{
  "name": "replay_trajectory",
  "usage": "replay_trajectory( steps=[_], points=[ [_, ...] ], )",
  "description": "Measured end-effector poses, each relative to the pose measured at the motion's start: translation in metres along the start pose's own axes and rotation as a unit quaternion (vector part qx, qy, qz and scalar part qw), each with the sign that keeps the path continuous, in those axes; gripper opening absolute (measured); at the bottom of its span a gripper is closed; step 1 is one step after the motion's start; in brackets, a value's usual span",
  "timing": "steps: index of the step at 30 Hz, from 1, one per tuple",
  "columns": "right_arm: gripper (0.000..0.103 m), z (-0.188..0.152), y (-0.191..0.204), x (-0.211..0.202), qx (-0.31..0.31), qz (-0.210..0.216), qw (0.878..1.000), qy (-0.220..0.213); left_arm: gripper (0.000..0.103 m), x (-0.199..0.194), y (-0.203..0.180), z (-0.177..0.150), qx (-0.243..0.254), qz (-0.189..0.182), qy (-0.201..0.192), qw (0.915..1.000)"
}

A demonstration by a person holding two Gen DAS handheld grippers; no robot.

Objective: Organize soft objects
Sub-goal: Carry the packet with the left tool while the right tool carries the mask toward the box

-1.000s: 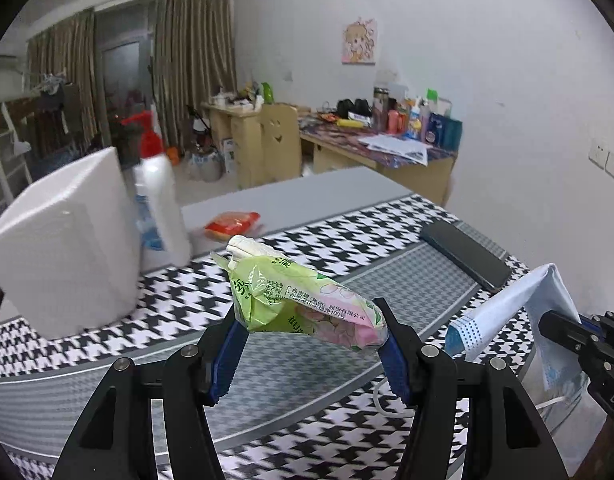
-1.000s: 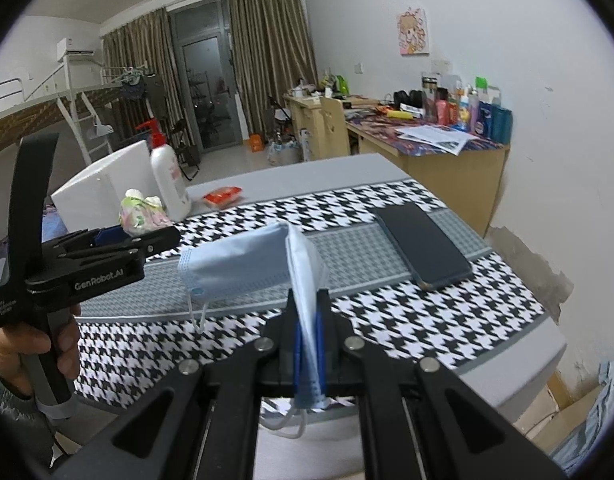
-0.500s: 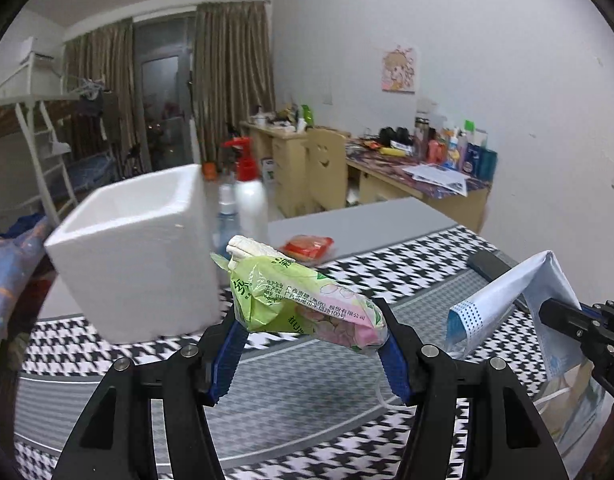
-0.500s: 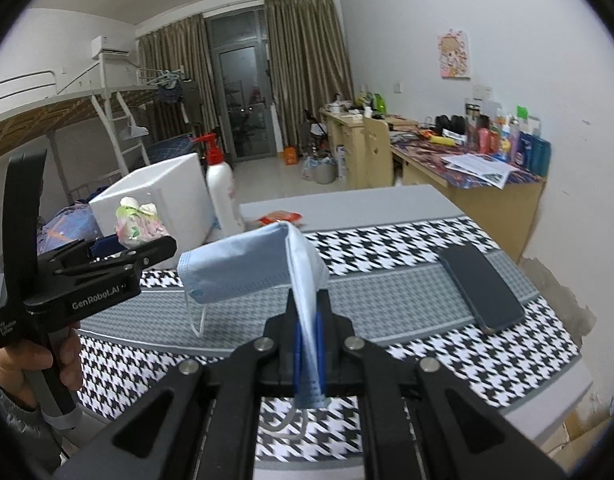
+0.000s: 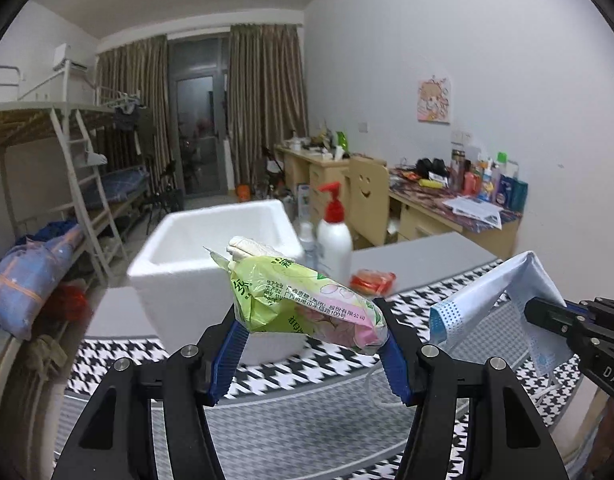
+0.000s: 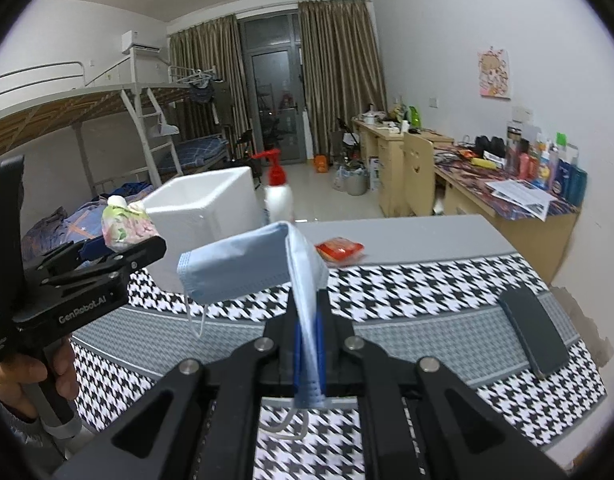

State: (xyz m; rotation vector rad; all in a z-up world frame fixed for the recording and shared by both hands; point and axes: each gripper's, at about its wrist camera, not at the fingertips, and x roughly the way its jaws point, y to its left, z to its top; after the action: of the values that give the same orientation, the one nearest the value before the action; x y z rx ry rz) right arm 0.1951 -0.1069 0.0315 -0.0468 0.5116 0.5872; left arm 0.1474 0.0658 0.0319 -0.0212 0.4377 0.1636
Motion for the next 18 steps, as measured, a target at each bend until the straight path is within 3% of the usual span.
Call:
replay_trajectory(
  steps=[18],
  points=[
    [0.009,0.049,0.037,0.028,-0.015,0.029,0.999,-0.005,0.063,0.017,0.046,0.036,-0.017,0.042,-0.011,0.9989]
  ],
)
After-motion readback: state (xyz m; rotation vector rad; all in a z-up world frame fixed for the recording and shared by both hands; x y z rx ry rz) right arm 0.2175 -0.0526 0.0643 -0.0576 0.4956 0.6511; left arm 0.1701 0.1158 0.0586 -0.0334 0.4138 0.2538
